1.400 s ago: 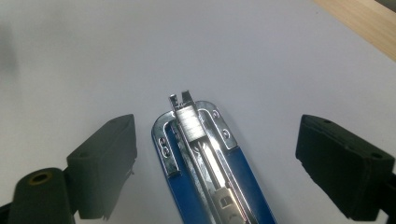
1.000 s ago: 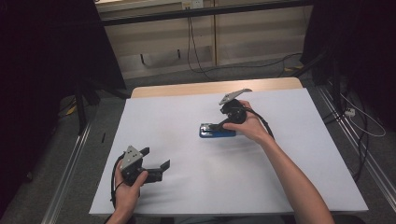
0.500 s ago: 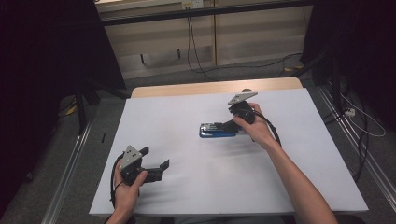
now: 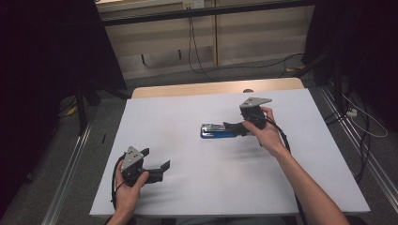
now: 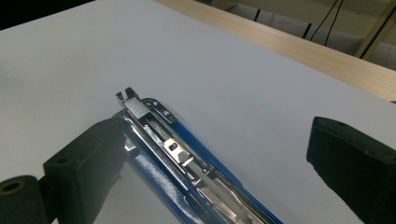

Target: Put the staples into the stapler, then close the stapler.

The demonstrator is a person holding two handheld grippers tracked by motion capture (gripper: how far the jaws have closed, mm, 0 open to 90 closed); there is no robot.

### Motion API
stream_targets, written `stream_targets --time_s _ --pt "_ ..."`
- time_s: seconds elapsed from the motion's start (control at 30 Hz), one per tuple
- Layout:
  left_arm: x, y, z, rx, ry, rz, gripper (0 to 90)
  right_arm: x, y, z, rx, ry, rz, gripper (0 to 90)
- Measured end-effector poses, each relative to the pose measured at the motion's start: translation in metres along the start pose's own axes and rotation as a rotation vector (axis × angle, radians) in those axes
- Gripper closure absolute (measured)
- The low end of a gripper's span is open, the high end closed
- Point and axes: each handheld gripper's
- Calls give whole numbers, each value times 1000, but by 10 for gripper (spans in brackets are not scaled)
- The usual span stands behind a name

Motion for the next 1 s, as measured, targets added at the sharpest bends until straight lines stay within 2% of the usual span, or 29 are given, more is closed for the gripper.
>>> stream_targets --time_s 0.13,0.27,0.37,0.43,0.47,0.57,0.6,0.7,0.73,0.83,0.9,1.0 --pt "0 -1 -1 6 1 6 43 4 2 9 20 33 -12 44" --pt "1 -1 -1 7 3 14 43 8 3 17 53 41 -19 42" --pt "-1 -2 2 0 13 13 43 12 6 22 80 60 -48 39" --pt "-3 -3 5 -13 30 4 44 15 7 25 116 49 -43 39" --pt "-4 -3 5 -17 41 14 44 17 8 26 136 48 -42 38" --pt "-6 -4 4 -17 49 18 43 22 10 31 147 52 -56 37" --pt "-6 -5 3 -21 45 13 43 24 10 32 154 53 -53 36" --pt "-8 -5 -1 -13 87 -42 43 28 12 37 164 61 -64 35" --pt "-9 -6 -3 -18 99 -46 43 29 12 38 175 65 -57 35" --pt "-13 -6 -10 -17 106 -22 43 32 13 43 191 76 -62 34" --pt "-14 -5 -15 -21 88 -35 43 35 14 46 193 84 -66 34" --pt "-16 -3 -22 2 74 -51 44 38 16 50 196 85 -69 32"
Point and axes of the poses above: each handheld gripper's, and its own axes: z roughly backward along the jaws, x roughly out of its underside, y roughly to its right, and after that the axes turned 2 degrees about y, right-handed
